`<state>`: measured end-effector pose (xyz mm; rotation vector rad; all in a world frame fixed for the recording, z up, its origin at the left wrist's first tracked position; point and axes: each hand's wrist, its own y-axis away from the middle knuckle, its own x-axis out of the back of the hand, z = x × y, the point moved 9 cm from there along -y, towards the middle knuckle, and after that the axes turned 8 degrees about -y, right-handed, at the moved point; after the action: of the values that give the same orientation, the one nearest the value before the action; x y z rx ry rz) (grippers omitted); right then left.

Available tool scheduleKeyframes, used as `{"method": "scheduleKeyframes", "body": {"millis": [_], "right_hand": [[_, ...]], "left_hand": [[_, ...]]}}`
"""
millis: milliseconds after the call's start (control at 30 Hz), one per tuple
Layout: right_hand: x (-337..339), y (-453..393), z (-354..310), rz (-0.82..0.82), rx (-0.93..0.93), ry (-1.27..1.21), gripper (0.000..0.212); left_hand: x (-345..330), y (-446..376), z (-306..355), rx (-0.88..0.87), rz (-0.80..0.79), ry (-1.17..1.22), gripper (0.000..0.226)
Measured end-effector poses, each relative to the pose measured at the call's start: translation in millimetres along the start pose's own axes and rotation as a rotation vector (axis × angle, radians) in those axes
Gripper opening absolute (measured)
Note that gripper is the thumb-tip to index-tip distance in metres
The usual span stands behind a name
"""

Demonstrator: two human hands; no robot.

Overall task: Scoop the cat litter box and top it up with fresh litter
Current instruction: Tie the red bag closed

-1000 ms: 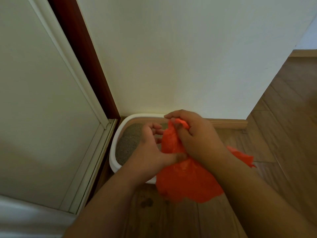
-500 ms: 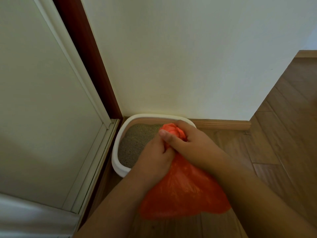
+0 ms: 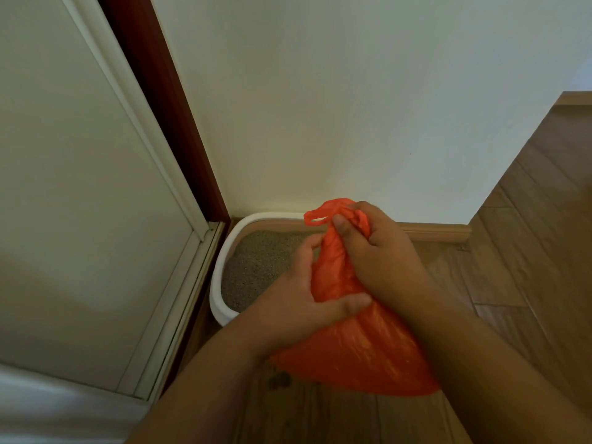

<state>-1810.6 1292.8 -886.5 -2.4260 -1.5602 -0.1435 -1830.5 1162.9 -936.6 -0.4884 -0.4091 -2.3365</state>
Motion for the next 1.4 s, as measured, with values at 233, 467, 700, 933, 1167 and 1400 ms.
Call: {"method": "scheduleKeyframes", "body": {"millis": [233, 467, 700, 933, 1167, 1400], "right_hand": [[-7.1, 2.4, -9.4, 0.027, 0.085, -0.141, 0.025], [-8.2, 3.3, -6.2, 0.028, 0.064, -0.094, 0.019], [-11.3, 3.8, -3.1, 0.008, 0.042, -0.054, 0.016], [-11.7, 5.8, -8.8, -0.017, 0.050, -0.098, 0.018], [-17.0, 9.9, -11.1, -0.012, 0.057, -0.183, 0.022], [-18.7, 11.7, -3.8, 0.017, 0.005, -0.250, 0.020]], "left_hand": [[-4.6, -2.9, 0.7, -0.011, 0.059, -0.143, 0.093], [-3.2, -2.6, 4.8, -0.081, 0.119, -0.178, 0.052], [2.2, -0.6, 14.9, -0.105, 0.179, -0.253, 0.018], [2.7, -4.0, 23.2, -0.146, 0.205, -0.386, 0.016], [3.6, -5.1, 31.2, -0.201, 0.257, -0.503, 0.021], [-1.1, 1.4, 51.2, -0.320, 0.318, -0.698, 0.029]]}}
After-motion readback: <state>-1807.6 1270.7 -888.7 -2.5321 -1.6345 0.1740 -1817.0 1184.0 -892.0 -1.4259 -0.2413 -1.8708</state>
